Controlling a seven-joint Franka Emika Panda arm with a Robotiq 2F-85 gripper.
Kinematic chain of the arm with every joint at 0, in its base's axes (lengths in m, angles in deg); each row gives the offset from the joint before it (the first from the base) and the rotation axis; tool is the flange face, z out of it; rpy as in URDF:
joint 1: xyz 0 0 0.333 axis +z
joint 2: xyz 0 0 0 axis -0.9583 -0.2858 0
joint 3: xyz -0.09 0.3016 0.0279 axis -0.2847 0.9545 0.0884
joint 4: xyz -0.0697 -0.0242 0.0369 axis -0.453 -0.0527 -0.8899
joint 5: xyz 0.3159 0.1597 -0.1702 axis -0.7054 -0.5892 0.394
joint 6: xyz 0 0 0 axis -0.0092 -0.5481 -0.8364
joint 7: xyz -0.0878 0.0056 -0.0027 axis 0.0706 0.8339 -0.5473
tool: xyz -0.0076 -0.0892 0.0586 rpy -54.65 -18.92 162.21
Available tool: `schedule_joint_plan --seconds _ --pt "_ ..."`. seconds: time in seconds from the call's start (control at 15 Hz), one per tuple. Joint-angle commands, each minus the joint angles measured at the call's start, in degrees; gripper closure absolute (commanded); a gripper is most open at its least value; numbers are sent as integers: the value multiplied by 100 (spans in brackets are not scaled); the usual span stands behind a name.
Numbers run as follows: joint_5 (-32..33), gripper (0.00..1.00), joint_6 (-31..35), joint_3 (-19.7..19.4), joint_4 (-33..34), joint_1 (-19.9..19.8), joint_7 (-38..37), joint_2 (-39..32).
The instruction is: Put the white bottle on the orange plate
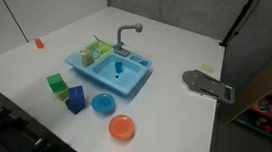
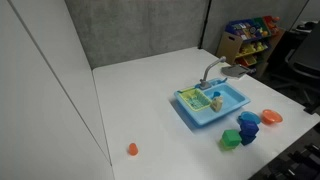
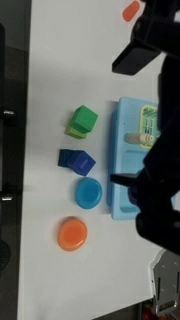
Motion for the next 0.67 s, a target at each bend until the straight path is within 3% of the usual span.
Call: schedule_joint_plan --seconds 0.0,0.6 --pt "13 0 -14 -13 4 13 -8 -13" --pt "8 0 -56 2 121 20 -15 -179"
